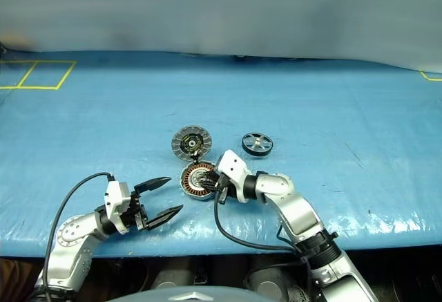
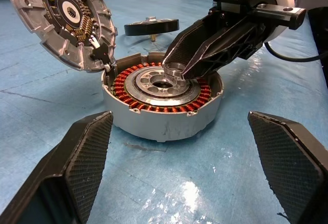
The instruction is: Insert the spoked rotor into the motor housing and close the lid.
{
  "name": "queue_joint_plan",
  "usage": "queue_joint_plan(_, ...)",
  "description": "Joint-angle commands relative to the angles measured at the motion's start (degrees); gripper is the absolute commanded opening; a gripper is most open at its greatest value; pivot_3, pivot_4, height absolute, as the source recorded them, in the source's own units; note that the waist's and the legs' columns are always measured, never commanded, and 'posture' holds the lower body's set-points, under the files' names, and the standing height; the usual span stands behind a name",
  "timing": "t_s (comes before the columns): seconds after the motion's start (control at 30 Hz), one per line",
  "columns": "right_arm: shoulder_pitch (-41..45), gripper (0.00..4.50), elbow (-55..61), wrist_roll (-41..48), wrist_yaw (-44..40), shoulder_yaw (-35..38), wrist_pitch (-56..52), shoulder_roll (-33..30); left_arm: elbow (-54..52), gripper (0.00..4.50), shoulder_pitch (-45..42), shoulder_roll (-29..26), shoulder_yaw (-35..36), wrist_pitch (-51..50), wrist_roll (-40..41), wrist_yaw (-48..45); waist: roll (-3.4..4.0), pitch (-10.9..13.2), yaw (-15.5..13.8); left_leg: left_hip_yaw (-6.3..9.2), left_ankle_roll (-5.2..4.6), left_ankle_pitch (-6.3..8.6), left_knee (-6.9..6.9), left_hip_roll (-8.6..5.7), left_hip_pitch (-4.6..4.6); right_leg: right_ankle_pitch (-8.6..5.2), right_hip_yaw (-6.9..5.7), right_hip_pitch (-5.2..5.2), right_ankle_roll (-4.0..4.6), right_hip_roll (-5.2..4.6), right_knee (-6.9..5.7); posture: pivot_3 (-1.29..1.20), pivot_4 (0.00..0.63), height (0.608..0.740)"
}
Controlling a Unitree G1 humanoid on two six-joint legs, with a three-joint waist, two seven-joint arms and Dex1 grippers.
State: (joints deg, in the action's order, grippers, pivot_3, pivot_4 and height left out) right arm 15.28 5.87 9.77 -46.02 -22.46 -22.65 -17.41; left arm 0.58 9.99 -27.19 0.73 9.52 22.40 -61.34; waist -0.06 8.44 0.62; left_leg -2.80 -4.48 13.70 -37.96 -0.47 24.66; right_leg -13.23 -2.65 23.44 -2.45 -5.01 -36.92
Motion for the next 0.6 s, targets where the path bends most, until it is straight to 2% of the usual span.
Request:
queue_joint_plan(0.03, 1.4, 0.7, -0.45, -0.35, -0.11, -0.25, 1.61, 0.86, -0.07, 4.5, -0.31, 0.01, -0.03, 1.36, -0.46, 0.05, 0.0, 0.0, -0.01, 0.0, 0.01, 0.01, 0.0, 0.0, 0.0, 0.0, 0.0, 0.0, 0.0, 0.0, 0.0, 0.0, 0.15, 0.74)
queue_joint_plan(0.6, 2.1, 0.7, -2.84, -1.96, 0.54, 0.35, 1.39, 1.25, 0.14, 4.5, 0.43, 0.4, -0.08, 1.69, -0.76, 1.22, 0.0, 0.0, 0.03, 0.0, 0.02, 0.0, 0.01, 0.0, -0.01, 0.01, 0.0, 0.0, -0.01, 0.0, -0.01, 0.0, 0.15, 0.74)
